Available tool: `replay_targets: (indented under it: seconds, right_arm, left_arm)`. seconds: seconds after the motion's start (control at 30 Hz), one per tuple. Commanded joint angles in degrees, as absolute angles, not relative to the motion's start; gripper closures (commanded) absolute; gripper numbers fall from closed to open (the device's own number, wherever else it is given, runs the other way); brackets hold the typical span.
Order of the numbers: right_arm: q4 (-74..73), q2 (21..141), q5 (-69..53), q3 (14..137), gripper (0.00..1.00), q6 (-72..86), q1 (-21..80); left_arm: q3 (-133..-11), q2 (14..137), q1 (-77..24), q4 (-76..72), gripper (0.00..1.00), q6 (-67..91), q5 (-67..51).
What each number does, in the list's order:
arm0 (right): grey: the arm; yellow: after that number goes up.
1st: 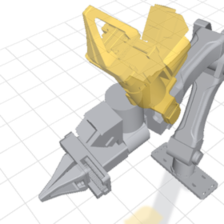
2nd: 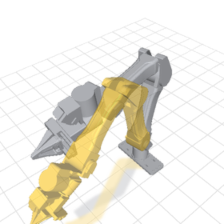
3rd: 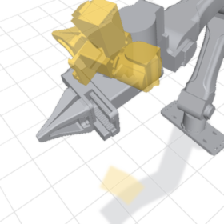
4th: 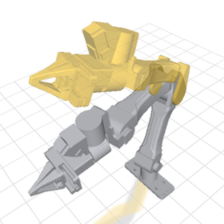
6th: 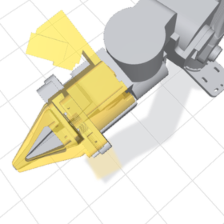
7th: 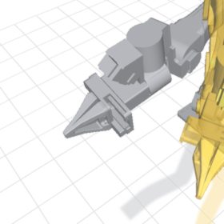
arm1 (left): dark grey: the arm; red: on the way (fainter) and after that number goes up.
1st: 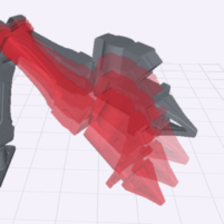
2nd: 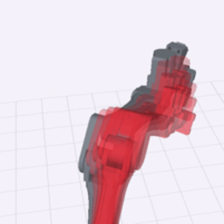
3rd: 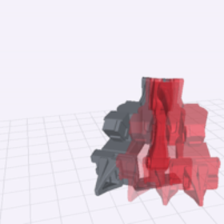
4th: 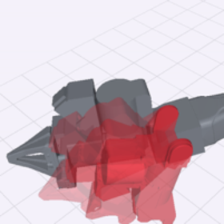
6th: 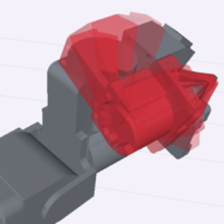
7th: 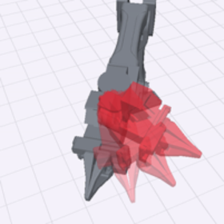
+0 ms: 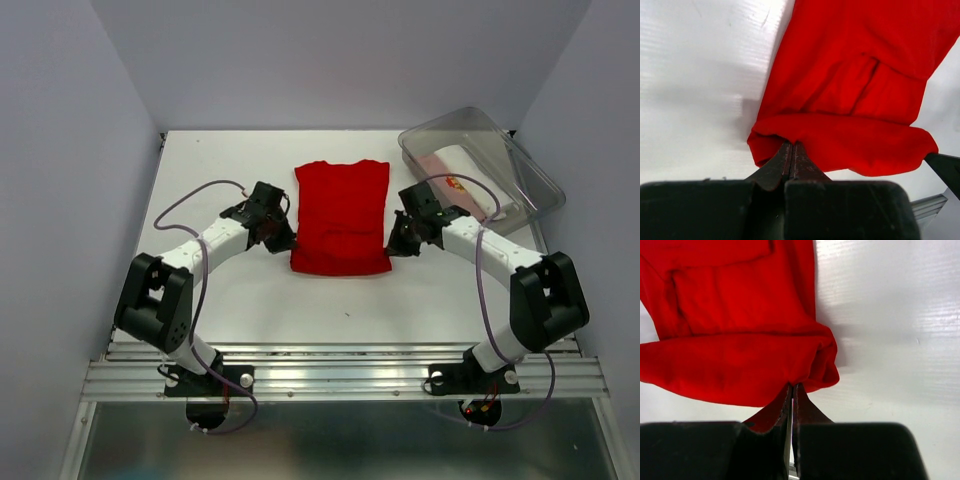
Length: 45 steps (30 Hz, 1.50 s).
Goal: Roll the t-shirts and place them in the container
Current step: Roll the T-shirt to the center of the board.
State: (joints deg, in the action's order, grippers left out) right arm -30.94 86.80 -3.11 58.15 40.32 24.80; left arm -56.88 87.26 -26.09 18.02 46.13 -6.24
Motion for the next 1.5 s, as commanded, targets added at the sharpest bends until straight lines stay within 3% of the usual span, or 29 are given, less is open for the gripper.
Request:
replay_targets:
  seconds: [0.0,0.37,0.63,0.73,0.87,0.93,1.0,1.1,1.13,1.2,1.23,1.27,1.4,1.47]
  right_arm:
    - [-29.7,88.7,-1.7,62.5,0.96,38.5,23.7]
    - [-27.3,94.7,-1.3,64.0,0.96,37.3,21.5]
    - [-22.9,98.1,4.4,65.1,0.89,36.0,21.0]
    - [-22.7,98.6,5.0,65.7,0.85,35.9,21.0]
    - [-22.7,94.9,4.2,65.3,0.6,35.8,21.0]
    - [-22.6,91.4,3.7,64.5,0.48,35.6,21.0]
    - [-22.6,89.0,2.5,63.5,0.46,34.9,21.0]
    - [-22.6,84.2,1.1,61.6,0.48,34.8,21.0]
    - [-22.5,83.2,0.9,61.1,0.51,34.9,21.0]
    - [-21.9,81.1,0.4,60.2,0.64,34.8,22.9]
    - [-21.5,80.9,0.5,59.5,0.7,34.9,23.7]
    - [-21.2,81.3,-1.3,59.2,0.81,34.9,25.2]
    - [-20.4,84.5,-3.0,58.7,0.96,35.0,27.0]
    - [-19.4,85.7,-2.5,58.1,0.98,35.1,27.0]
  left_arm:
    - [-61.3,89.1,-25.3,17.1,1.0,43.0,-7.1]
    - [-65.9,98.3,-24.3,16.3,1.0,41.1,-4.8]
    - [-65.4,101.1,-24.0,13.3,0.98,39.9,-2.2]
    - [-65.7,102.1,-24.0,13.2,0.82,38.7,-1.8]
    - [-67.0,99.0,-24.0,14.7,0.5,37.3,1.5]
    - [-68.5,96.3,-24.0,16.3,0.44,36.6,3.6]
    - [-69.5,94.5,-24.1,18.3,0.38,36.3,5.4]
    - [-70.1,90.6,-25.1,20.1,0.37,36.2,9.3]
    - [-69.7,89.7,-26.4,20.3,0.38,36.4,9.8]
    - [-69.1,87.8,-27.9,20.6,0.55,37.1,10.5]
    - [-68.2,87.5,-28.8,20.6,0.68,37.4,10.4]
    - [-67.4,87.2,-30.3,20.5,1.0,38.6,9.3]
    - [-64.4,88.2,-33.4,18.2,1.0,41.3,6.4]
    - [-62.3,89.1,-33.6,16.8,1.0,41.9,5.4]
